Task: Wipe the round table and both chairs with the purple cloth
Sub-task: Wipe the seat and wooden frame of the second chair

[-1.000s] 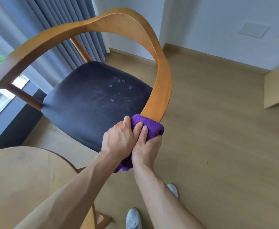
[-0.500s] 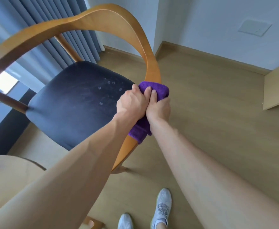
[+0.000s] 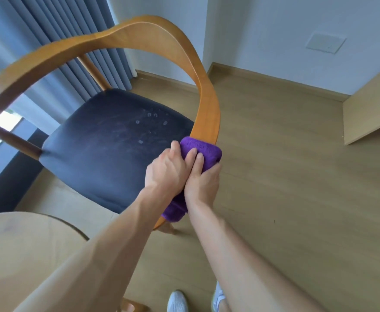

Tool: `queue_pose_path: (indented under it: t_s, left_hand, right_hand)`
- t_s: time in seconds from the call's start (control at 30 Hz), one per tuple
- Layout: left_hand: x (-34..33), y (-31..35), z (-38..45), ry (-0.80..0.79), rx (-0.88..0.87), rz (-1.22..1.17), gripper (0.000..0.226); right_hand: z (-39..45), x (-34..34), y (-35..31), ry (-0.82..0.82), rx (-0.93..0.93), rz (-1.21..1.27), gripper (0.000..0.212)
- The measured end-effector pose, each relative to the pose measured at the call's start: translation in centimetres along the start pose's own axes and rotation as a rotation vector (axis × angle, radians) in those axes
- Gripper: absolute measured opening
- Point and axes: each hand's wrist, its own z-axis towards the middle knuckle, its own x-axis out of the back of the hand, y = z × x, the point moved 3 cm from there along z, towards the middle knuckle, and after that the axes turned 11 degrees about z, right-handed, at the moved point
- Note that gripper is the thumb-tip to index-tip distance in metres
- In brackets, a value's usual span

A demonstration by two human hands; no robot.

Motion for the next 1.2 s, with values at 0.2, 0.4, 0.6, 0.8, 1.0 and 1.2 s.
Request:
queue_pose_path:
  t_s: [0.2, 0.4, 0.6, 0.8, 1.0, 1.2]
  left_hand:
    - [0.2, -3.7, -4.9, -0.026, -0.016, 0.032, 0.047]
    - [0.2, -3.4, -4.2, -0.008, 0.003, 0.079, 0.045]
    - [0.1, 0.1, 0.7, -0.008, 0.050, 0.017, 0.043]
    - [-0.5, 4.5, 7.7, 0.027, 0.161, -0.061, 0.043]
    - [-0.5, 7.1, 14.4, 0.060, 0.311, -0.150, 0.041]
    - [0.1, 8.4, 19.7, 0.083, 0.410, -0.258, 0.037]
  right_hand:
    - [-6.1, 0.1, 2.2, -0.009, -0.065, 0.034, 0.039]
    - [-5.1, 0.1, 1.9, -0.034, -0.063, 0.012, 0.036]
    - [1.0, -0.3, -0.3, -0.051, -0.013, -0.022, 0.040]
    - [9.8, -1.1, -3.6, -0.183, 0.055, -0.118, 0.041]
    - [17.6, -3.8, -7.0, -0.382, 0.132, -0.290, 0.043]
    - [22.9, -7.3, -9.6, -0.514, 0.167, -0.433, 0.042]
